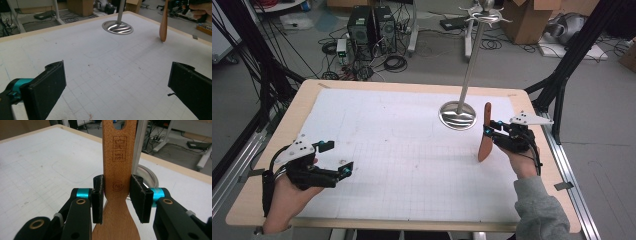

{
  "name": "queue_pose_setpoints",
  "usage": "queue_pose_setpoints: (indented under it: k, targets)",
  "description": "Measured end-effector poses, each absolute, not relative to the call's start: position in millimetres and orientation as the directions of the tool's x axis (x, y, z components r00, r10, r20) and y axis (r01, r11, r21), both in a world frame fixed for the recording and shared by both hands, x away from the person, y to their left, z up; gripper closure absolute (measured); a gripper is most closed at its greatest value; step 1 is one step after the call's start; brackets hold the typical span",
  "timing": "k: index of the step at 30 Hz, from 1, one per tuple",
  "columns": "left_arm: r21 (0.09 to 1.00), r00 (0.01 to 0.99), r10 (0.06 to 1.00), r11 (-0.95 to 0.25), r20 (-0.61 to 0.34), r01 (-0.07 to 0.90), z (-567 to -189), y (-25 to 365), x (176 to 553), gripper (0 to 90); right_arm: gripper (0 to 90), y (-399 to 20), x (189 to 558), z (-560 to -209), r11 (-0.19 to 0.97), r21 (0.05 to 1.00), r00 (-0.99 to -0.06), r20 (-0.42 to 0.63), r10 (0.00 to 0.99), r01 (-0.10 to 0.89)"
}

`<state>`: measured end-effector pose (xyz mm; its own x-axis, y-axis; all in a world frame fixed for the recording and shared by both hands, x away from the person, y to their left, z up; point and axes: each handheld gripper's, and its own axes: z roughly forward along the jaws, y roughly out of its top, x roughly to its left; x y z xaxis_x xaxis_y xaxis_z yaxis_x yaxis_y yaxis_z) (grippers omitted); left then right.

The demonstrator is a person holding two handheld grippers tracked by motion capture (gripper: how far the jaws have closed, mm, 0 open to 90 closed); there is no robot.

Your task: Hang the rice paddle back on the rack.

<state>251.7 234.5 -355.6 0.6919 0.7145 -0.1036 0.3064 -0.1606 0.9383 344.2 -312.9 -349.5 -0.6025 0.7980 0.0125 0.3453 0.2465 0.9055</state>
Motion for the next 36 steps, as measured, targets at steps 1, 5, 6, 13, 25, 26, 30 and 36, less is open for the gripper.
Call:
queue_pose_setpoints:
  k: [1, 5, 6, 13, 25, 26, 30, 36]
  targets:
    - [0.938, 0.692, 0.714, -0.161, -0.104, 0.307, -355.5, 234.6, 251.6, 2.0, 64.5, -312.6, 344.1, -348.4, 0.249, 0.907, -0.603, 0.007, 0.798, 0.34]
    - [0.938, 0.693, 0.713, -0.162, -0.103, 0.305, -355.4, 234.3, 251.5, 2.0, 64.5, -311.2, 343.1, -346.1, 0.254, 0.906, -0.602, 0.0, 0.798, 0.337]
    - [0.939, 0.693, 0.713, -0.161, -0.103, 0.305, -355.5, 234.2, 251.5, 2.0, 64.5, -311.1, 343.4, -345.9, 0.259, 0.907, -0.605, -0.006, 0.797, 0.333]
    - [0.938, 0.694, 0.713, -0.162, -0.103, 0.306, -355.5, 234.4, 251.5, 2.0, 64.6, -311.7, 344.9, -344.4, 0.258, 0.91, -0.598, -0.013, 0.801, 0.325]
    - [0.937, 0.7, 0.707, -0.169, -0.101, 0.307, -356.7, 231.5, 252.1, 2.0, 64.6, -310.9, 351.4, -324.4, 0.212, 0.921, -0.613, 0.035, 0.789, 0.325]
    - [0.937, 0.699, 0.708, -0.169, -0.1, 0.305, -356.6, 232.2, 252.1, 2.0, 64.6, -310.8, 352.1, -321.6, 0.215, 0.923, -0.614, 0.029, 0.789, 0.319]
    - [0.939, 0.696, 0.711, -0.163, -0.102, 0.304, -355.9, 234.4, 251.6, 2.0, 64.6, -311.0, 356.3, -310.7, 0.21, 0.924, -0.617, 0.034, 0.786, 0.32]
    - [0.939, 0.694, 0.712, -0.16, -0.104, 0.304, -355.6, 235.9, 250.8, 2.0, 64.6, -310.6, 360.1, -298.6, 0.219, 0.924, -0.614, 0.021, 0.789, 0.313]
